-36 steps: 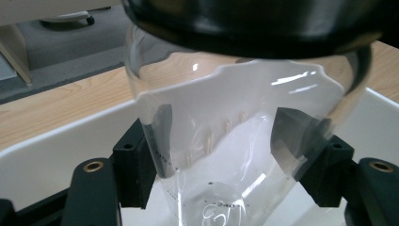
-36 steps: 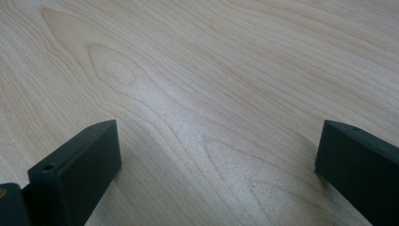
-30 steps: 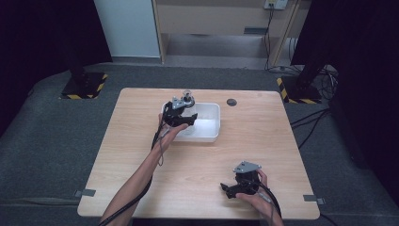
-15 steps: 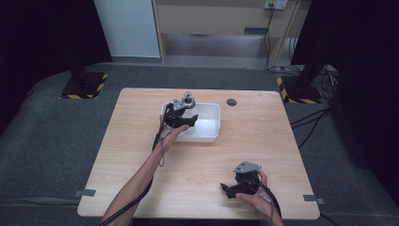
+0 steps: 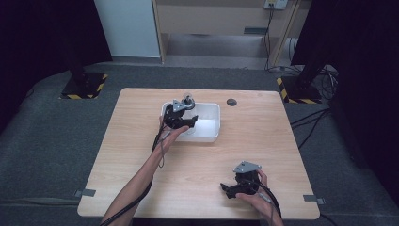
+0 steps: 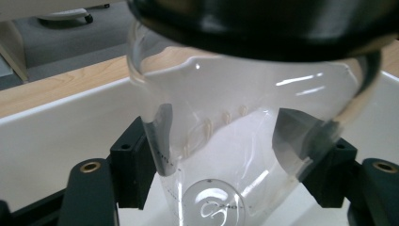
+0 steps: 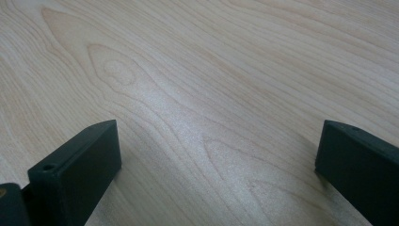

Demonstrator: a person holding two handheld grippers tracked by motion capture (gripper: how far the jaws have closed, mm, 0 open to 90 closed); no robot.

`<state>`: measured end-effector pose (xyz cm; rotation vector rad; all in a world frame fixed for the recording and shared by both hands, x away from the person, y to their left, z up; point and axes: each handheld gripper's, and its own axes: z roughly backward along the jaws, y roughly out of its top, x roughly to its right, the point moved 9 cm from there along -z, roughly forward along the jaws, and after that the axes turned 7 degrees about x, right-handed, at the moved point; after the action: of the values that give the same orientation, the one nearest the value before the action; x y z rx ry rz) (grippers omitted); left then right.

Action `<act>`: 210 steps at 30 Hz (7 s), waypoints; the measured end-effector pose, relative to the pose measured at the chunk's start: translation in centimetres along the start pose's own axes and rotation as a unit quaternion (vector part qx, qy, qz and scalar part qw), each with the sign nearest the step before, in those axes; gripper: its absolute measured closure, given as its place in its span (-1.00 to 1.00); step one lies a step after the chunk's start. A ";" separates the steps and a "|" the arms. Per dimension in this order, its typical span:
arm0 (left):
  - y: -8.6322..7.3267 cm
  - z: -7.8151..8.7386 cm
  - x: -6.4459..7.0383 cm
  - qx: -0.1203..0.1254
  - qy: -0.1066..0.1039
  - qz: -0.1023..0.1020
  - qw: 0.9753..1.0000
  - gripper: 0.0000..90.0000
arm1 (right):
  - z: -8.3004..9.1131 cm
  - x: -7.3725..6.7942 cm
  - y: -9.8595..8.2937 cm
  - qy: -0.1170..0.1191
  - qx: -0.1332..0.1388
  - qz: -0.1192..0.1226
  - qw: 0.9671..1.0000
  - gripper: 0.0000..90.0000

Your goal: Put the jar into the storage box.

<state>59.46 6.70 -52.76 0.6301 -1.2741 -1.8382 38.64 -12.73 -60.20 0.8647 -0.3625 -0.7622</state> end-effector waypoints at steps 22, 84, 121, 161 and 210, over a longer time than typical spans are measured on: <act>-0.1 1.3 -0.2 -0.017 0.010 0.022 1.000 -0.98 | 0.0 0.0 0.0 0.000 0.000 0.000 1.000 -0.99; -3.0 9.0 4.2 -0.008 -0.064 0.014 0.998 -0.97 | 0.0 0.0 0.0 0.000 0.000 0.000 1.000 -0.99; -6.3 12.2 5.7 -0.023 -0.082 -0.013 0.996 -0.97 | 0.0 0.0 0.0 0.000 0.000 0.000 1.000 -0.99; -11.3 14.2 6.2 -0.074 -0.103 -0.019 0.992 -0.97 | 0.0 0.0 0.0 -0.001 0.000 0.000 1.000 -0.99; -13.9 17.1 6.2 -0.107 -0.099 -0.036 0.989 -0.97 | 0.0 0.0 0.0 -0.001 0.000 0.000 1.000 -0.98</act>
<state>38.47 13.13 -59.12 0.3879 -1.1688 -2.1064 38.64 -12.73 -60.21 0.8636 -0.3635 -0.7622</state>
